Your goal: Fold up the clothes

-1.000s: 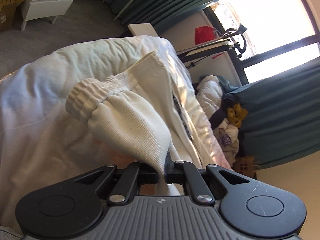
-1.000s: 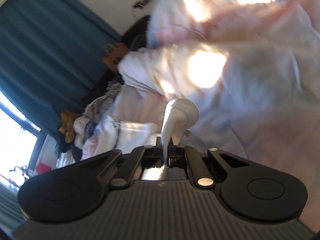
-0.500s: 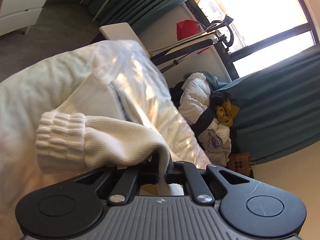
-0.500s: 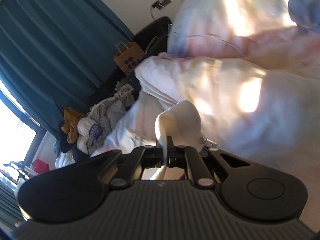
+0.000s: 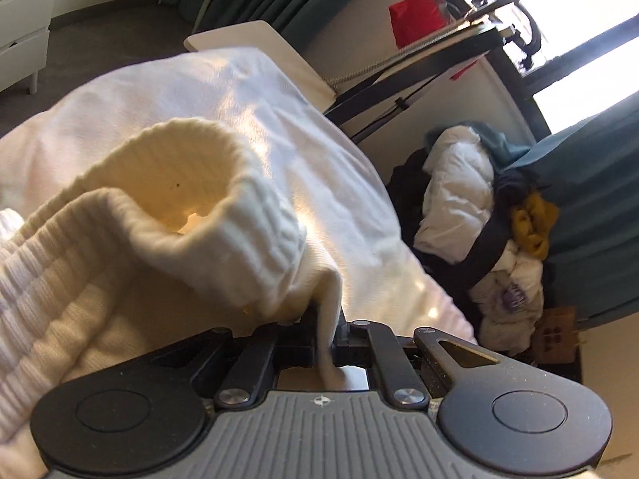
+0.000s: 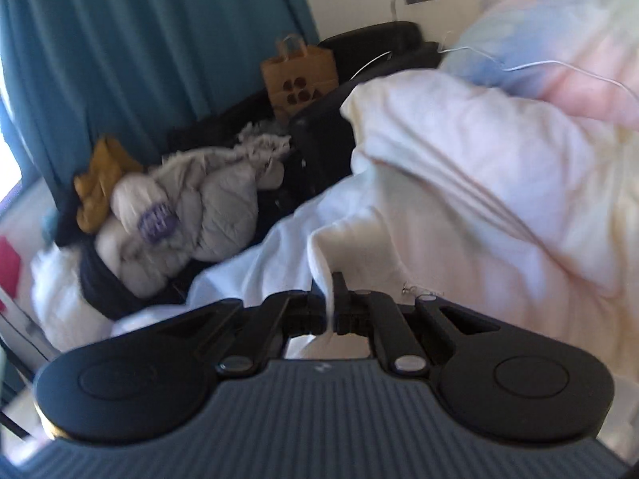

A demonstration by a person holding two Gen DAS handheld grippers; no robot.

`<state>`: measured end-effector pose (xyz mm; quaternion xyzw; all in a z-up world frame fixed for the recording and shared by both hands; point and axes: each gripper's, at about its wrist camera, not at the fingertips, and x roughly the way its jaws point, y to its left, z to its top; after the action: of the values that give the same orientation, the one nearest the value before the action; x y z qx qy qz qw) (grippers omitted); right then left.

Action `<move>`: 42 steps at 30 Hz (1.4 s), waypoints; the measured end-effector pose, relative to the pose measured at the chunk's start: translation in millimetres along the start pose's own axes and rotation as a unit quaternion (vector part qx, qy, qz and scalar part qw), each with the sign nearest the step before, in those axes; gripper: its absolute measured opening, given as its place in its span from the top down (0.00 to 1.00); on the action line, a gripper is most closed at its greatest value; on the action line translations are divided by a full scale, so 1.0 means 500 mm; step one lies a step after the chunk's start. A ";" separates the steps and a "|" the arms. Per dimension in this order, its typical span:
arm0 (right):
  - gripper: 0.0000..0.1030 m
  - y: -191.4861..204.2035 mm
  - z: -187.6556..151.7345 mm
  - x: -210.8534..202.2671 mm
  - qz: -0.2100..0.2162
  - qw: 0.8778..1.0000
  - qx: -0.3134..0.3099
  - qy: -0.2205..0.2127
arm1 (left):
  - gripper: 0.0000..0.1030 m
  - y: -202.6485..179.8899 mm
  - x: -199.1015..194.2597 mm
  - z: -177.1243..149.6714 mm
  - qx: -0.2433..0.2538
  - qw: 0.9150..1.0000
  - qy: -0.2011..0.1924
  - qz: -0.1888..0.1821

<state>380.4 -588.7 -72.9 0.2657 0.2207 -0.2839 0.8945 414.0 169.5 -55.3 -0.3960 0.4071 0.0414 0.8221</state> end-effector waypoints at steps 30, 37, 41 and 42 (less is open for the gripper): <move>0.30 -0.240 -0.196 -0.278 0.117 0.953 0.211 0.184 | 0.27 0.275 -0.225 -0.203 -0.117 0.988 0.008 -0.105; 0.32 -0.232 -0.212 -0.200 0.098 0.954 0.241 0.146 | 0.34 0.316 -0.114 -0.139 -0.160 0.981 0.010 -0.112; 0.72 -0.227 -0.199 -0.192 0.072 0.968 0.213 0.111 | 0.66 0.301 -0.112 -0.114 -0.138 0.985 -0.012 -0.106; 0.76 -0.225 -0.196 -0.199 0.073 0.970 0.207 0.102 | 0.78 0.297 -0.115 -0.110 -0.136 0.985 -0.016 -0.109</move>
<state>212.2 -569.6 -132.5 0.4883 0.2272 -0.2287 0.8109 282.9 248.1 -126.0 -0.5455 0.3389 0.0127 0.7665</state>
